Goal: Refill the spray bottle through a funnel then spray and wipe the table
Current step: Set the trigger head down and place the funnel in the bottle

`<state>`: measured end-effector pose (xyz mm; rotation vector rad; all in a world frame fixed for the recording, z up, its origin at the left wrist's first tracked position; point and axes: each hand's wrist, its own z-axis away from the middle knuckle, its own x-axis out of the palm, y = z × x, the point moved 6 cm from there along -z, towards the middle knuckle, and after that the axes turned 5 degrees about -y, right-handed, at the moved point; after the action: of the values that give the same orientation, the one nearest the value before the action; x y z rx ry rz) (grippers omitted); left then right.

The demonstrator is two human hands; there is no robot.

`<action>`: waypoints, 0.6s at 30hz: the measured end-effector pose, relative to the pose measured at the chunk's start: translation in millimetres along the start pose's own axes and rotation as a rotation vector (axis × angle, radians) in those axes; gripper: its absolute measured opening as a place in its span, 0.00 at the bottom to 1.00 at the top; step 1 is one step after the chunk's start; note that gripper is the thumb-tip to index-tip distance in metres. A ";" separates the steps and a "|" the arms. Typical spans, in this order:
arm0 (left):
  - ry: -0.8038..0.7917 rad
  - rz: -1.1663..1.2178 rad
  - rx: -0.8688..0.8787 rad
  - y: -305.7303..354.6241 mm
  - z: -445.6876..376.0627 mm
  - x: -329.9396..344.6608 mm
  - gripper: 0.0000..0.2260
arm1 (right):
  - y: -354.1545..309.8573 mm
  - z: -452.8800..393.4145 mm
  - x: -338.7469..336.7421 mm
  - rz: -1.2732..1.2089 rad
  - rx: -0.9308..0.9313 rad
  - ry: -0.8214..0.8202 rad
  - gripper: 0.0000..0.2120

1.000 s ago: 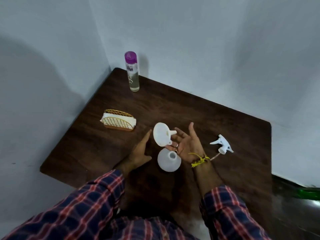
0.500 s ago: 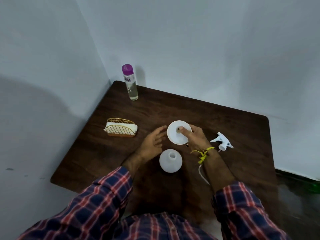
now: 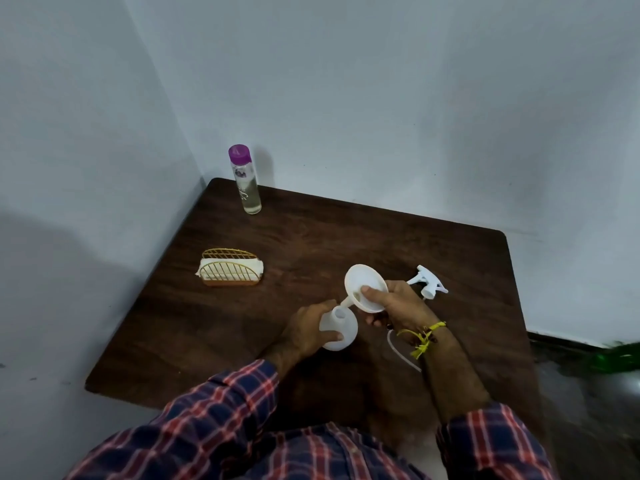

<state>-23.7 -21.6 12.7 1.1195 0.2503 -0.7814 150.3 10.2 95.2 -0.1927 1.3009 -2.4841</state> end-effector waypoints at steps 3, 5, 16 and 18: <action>0.001 -0.004 0.002 0.5 1.5 2.0 0.33 | 3.7 -0.6 1.8 0.022 -0.001 -0.009 0.14; 0.004 -0.014 0.016 -0.6 1.6 2.2 0.33 | 3.7 -1.2 2.7 0.018 0.017 -0.012 0.14; 0.082 0.158 0.025 13.6 5.4 11.7 0.27 | -17.9 -16.6 22.6 0.848 -0.022 0.191 0.15; 0.091 0.158 0.023 16.2 3.5 11.7 0.28 | -19.6 -15.3 17.1 0.821 -0.023 0.195 0.15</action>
<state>-5.1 -26.4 19.3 1.1827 0.2260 -0.5953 125.8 26.4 101.8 0.4965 1.1569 -1.8040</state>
